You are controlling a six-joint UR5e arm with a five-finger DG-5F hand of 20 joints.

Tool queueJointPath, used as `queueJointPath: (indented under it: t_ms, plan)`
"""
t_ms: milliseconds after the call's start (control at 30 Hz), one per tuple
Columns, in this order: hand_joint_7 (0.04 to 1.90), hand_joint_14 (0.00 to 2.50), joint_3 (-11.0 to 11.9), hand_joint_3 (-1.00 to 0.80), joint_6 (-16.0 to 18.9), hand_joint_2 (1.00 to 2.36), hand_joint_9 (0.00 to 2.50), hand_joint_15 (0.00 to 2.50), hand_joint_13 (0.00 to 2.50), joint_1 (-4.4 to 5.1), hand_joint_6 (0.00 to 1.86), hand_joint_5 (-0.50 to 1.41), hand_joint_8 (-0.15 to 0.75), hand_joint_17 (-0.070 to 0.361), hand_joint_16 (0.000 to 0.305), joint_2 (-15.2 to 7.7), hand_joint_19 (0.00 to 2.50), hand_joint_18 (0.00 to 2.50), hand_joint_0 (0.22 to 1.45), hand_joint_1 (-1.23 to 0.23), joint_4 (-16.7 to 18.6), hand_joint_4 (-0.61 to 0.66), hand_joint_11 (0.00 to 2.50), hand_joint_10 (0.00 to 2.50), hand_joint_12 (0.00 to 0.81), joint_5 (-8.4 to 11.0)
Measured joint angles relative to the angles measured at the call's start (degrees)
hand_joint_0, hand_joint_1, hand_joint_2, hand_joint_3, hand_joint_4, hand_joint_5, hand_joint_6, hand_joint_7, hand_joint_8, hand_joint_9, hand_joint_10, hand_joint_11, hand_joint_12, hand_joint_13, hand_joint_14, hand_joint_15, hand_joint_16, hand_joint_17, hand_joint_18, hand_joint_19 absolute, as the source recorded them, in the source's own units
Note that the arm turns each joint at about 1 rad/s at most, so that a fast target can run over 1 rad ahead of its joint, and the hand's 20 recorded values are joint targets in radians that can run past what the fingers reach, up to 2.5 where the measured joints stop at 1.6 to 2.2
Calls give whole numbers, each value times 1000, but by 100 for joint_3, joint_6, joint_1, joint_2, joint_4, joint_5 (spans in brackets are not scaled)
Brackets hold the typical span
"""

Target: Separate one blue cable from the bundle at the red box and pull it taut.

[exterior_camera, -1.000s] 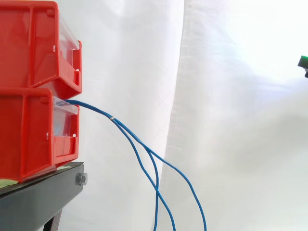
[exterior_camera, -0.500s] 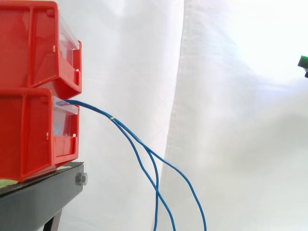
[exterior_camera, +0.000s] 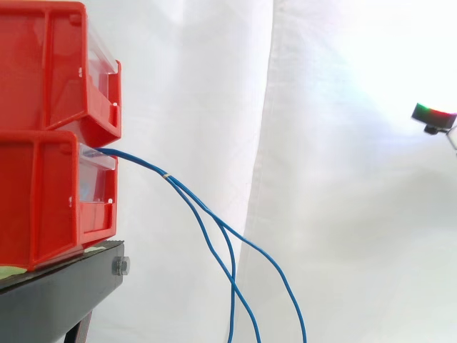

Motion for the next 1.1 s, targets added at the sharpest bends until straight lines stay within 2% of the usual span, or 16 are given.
queueJointPath:
  t_ms: [233, 333, 533, 733, 833, 933, 1100]
  plan:
    - [847, 13, 8, -500, -332, 1000, 606, 340, 540, 122, 503, -194, 310, 122, 54, -215, 706, 572, 535, -527, 602, 208, 415, 13, 395, 426]
    - [846, 13, 13, -500, -503, 1000, 609, 341, 542, 181, 503, -192, 310, 122, 54, -347, 706, 574, 537, -527, 817, 212, 413, 13, 395, 524]
    - [848, 13, 139, -500, -553, 1000, 615, 349, 547, 277, 503, -190, 311, 121, 54, -673, 716, 574, 538, -526, 1103, 216, 419, 14, 394, 569]
    - [846, 13, 717, -500, -545, 1000, 627, 339, 548, 333, 503, -188, 312, 120, 53, -1266, 707, 575, 539, -527, 1087, 219, 424, 16, 395, 534]
    - [843, 13, 943, -500, -529, 1000, 632, 342, 550, 341, 503, -187, 312, 119, 53, -1490, 707, 576, 541, -526, 1058, 219, 424, 16, 395, 506]
    - [847, 14, 1064, -500, -529, 1000, 633, 345, 551, 358, 503, -187, 313, 119, 53, -1614, 709, 576, 541, -527, 1084, 221, 434, 14, 396, 499]
    - [848, 13, 1112, -500, -604, 1000, 636, 349, 554, 416, 503, -186, 313, 119, 53, -1674, 709, 579, 542, -526, 1163, 223, 426, 14, 394, 536]
